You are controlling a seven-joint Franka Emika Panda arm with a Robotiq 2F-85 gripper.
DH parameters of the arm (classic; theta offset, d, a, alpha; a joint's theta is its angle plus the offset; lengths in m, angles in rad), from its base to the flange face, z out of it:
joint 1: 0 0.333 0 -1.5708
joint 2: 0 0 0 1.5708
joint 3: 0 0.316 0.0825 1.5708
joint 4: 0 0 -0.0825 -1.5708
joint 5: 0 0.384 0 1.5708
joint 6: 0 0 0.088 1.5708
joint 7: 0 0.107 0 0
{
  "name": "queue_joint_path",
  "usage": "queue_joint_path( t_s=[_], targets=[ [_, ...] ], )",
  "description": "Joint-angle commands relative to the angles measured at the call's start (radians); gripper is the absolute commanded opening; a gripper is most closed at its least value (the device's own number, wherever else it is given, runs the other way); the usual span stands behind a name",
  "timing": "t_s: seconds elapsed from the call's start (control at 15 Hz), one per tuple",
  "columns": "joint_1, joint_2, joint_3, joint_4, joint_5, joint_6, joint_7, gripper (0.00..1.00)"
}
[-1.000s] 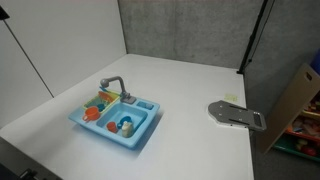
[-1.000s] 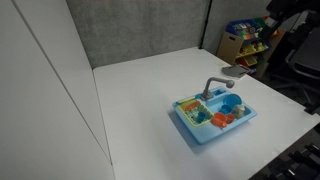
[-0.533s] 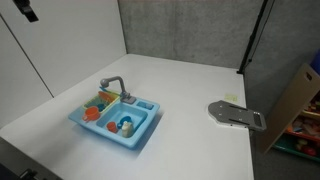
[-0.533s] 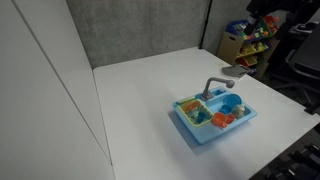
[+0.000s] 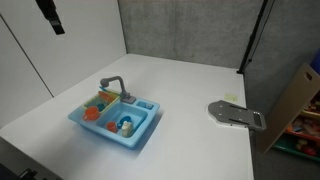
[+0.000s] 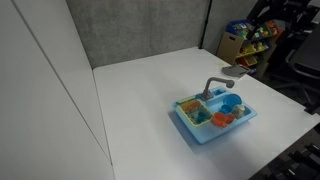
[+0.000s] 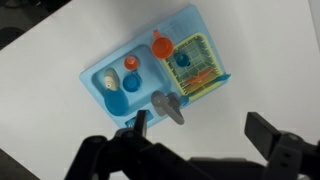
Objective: Remove the white bottle from the sink
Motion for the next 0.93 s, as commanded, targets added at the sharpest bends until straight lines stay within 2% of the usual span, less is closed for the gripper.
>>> queue_joint_path(
  t_s=[0.0,0.33,0.87],
  targets=[
    [-0.019,0.045,-0.033,0.026,-0.042,-0.014,0.064,1.0],
    [-0.027,0.121,-0.071,0.029,-0.08,0.038,0.087,1.0],
    [-0.013,0.283,-0.116,0.038,-0.079,0.188,0.076,1.0]
  ],
)
